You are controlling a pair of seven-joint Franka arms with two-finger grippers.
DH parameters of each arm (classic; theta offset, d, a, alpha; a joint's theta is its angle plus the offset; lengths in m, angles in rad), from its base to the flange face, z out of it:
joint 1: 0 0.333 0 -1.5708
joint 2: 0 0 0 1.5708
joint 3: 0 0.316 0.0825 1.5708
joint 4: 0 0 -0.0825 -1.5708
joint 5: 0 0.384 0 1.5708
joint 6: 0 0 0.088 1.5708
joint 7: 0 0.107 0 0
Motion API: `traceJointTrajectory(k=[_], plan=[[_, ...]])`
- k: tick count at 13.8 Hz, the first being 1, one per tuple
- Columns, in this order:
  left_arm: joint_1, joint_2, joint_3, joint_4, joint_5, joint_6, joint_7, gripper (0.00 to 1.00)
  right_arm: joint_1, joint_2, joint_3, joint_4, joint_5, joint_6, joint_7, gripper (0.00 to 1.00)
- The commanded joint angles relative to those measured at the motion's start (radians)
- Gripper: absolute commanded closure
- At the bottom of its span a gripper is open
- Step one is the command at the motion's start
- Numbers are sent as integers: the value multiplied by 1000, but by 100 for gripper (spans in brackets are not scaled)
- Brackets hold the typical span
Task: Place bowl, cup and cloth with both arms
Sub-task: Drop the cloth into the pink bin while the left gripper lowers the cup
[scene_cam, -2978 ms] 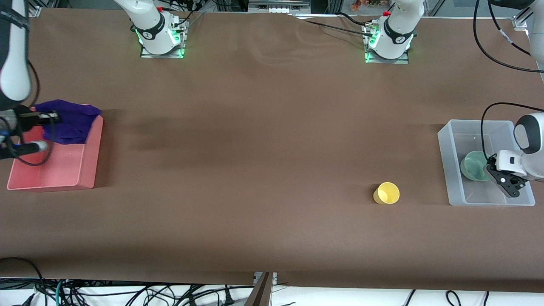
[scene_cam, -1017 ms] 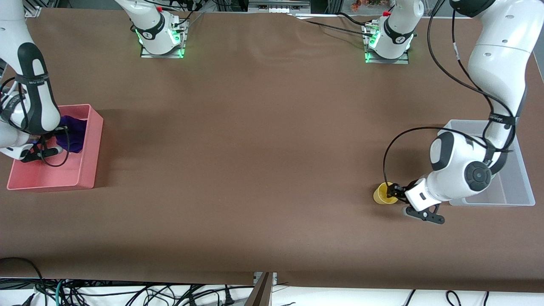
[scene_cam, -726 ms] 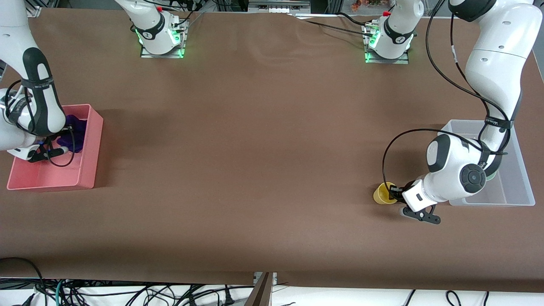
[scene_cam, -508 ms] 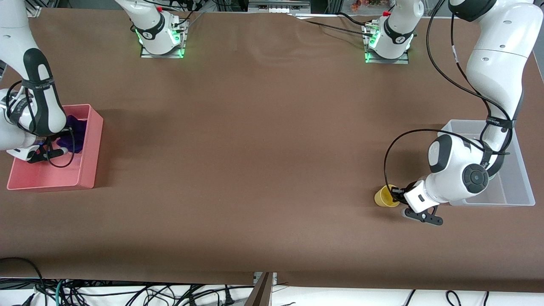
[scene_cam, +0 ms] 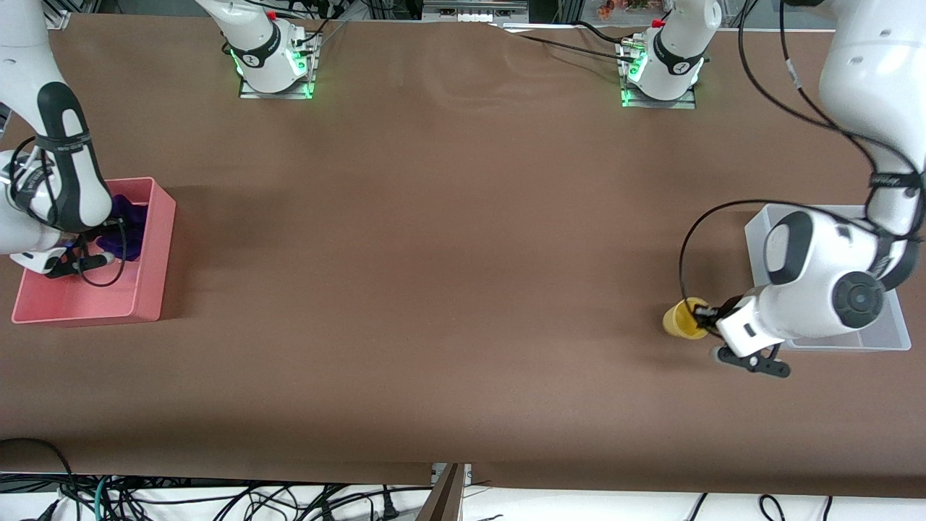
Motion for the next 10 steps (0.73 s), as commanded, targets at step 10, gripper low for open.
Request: traceJointTrajectory(k=[10], plan=[[323, -143, 12, -172, 270, -78, 613, 100, 100, -224, 120, 358, 133, -430, 256, 0]])
